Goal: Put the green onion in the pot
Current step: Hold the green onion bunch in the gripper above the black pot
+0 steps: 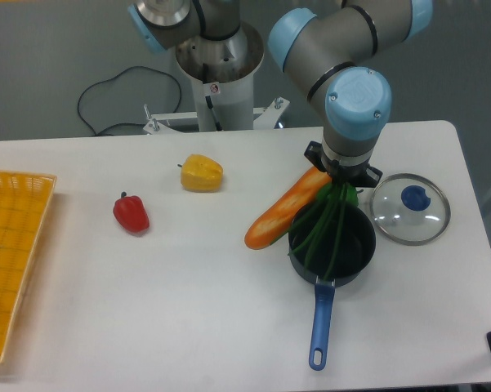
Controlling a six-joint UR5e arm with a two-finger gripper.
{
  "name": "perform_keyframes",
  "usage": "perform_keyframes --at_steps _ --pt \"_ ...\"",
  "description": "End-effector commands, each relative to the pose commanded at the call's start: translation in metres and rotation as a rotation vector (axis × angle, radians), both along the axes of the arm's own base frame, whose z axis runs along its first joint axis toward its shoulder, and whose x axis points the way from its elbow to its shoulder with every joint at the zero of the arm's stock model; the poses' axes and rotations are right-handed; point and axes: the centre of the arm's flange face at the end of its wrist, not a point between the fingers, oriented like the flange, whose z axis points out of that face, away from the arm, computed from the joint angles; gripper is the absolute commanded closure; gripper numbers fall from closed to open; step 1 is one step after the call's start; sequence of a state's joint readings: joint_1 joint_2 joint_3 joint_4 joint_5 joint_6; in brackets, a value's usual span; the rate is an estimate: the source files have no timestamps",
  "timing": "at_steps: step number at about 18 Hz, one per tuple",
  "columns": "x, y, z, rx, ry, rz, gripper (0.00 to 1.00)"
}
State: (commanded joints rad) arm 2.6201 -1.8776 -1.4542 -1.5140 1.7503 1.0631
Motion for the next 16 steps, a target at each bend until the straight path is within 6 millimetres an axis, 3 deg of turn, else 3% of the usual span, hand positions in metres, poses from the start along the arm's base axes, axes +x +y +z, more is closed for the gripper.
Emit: perform_keyframes --at_steps 16 --pt "-0.003 -0.01 -0.005 -0.079 0.013 -0.044 0.82"
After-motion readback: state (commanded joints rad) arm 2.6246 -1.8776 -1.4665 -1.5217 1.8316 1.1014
